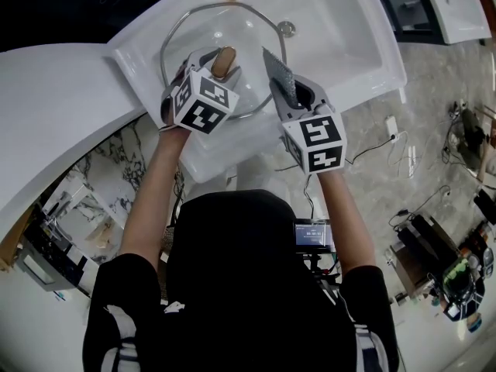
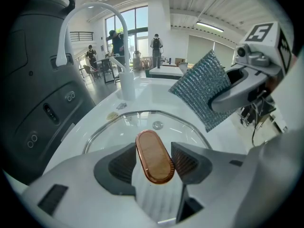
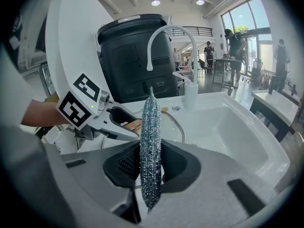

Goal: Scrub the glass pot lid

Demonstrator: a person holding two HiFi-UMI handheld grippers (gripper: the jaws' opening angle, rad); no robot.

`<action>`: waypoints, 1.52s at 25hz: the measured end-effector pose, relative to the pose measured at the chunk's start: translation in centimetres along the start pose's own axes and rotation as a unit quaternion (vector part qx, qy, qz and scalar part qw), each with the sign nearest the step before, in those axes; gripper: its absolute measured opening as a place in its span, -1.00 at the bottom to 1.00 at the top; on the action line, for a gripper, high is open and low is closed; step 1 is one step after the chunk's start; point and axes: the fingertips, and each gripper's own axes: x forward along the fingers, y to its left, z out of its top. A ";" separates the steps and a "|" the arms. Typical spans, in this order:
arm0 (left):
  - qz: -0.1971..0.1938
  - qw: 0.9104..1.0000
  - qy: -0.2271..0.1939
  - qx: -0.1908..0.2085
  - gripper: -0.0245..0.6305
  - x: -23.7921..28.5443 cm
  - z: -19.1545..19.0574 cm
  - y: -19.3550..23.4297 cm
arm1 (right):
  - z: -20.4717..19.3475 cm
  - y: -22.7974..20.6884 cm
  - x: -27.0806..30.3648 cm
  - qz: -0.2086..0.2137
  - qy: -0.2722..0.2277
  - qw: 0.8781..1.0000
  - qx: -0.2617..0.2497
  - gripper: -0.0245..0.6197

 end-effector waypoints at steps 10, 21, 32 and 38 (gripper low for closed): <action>-0.002 1.000 0.003 0.018 -0.37 -0.1 -0.4 0.0 | -1.9 -0.1 1.2 0.000 0.056 0.997 -0.062 -0.71; -0.007 1.000 -0.002 0.009 -0.40 -0.2 -0.4 0.1 | -2.7 -1.1 2.8 -0.002 0.148 0.961 -0.235 -0.71; -0.012 1.000 -0.002 0.011 -0.40 -0.1 -0.5 0.1 | -1.9 -2.9 4.8 -0.040 0.159 0.937 -0.309 -0.71; -0.012 1.000 -0.003 0.012 -0.40 -0.1 -0.4 0.1 | -3.0 -2.7 5.5 -0.040 0.171 0.925 -0.335 -0.71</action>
